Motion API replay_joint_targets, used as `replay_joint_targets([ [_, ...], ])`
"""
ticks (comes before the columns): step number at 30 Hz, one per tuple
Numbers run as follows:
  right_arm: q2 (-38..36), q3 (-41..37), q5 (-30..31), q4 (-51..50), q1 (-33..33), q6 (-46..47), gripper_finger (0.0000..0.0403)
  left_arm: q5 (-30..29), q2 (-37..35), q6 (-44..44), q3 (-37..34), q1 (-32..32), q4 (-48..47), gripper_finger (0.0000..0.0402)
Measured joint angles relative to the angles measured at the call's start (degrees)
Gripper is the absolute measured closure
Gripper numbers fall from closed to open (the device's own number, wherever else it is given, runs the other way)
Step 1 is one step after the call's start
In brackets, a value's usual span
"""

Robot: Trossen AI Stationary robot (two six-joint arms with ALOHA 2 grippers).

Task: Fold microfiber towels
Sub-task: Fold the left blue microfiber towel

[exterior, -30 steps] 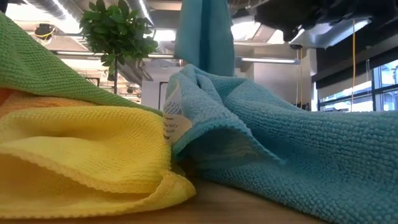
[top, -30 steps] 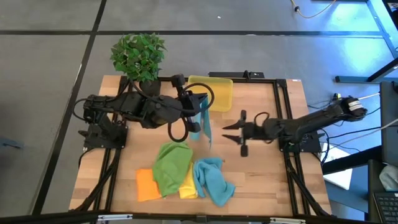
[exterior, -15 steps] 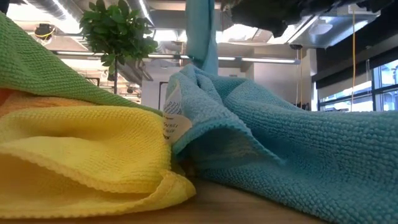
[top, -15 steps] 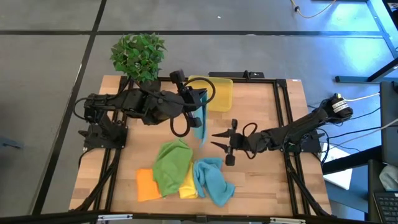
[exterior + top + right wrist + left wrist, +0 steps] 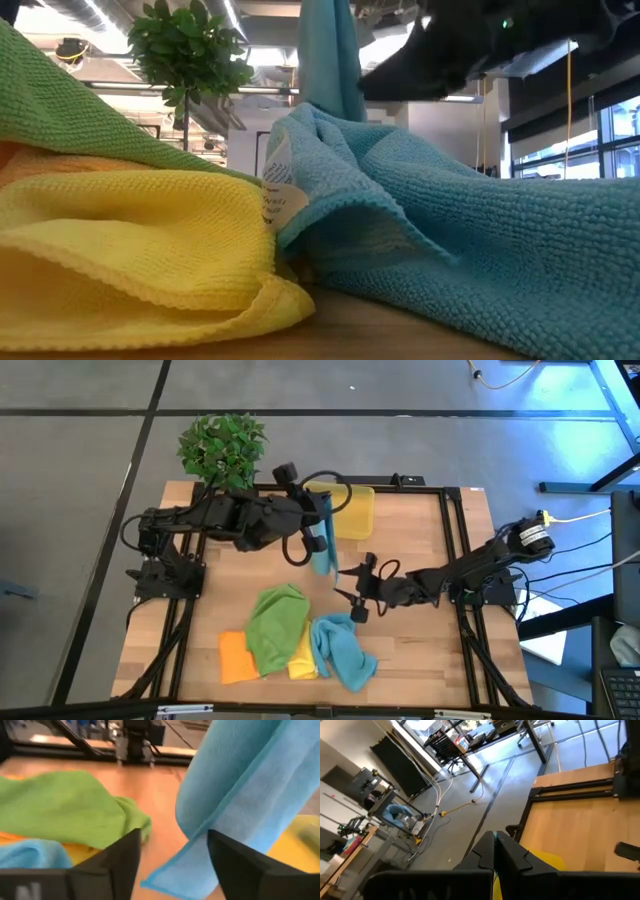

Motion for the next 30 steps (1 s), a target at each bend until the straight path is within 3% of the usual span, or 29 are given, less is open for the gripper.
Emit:
replay_joint_targets([
  [5, 2.4, 0.0, 9.2, 0.2, 0.0, 4.1, 0.0111, 0.0, 0.0, -1.1, 0.0, 0.9, 0.0, 0.0401],
  [10, 2.7, 0.0, 16.0, 1.4, -0.1, 7.1, 0.0111, 0.0, 0.0, -1.1, 0.0, 1.3, 0.0, 0.0401],
  [17, 2.7, 0.0, 13.4, 9.9, -2.0, 5.6, 0.0125, -0.6, 0.0, -2.4, 0.0, 2.8, 0.0, 0.0401],
  [23, 2.7, 0.2, 14.6, 5.5, -3.8, 7.1, 0.0138, -0.7, 0.0, -2.7, 0.0, 3.1, -0.9, 0.0401],
  [30, 2.7, 0.2, 14.6, -0.3, -6.0, 8.8, 0.0214, -0.7, 0.0, -2.6, 0.0, 2.1, -1.2, 0.0402],
])
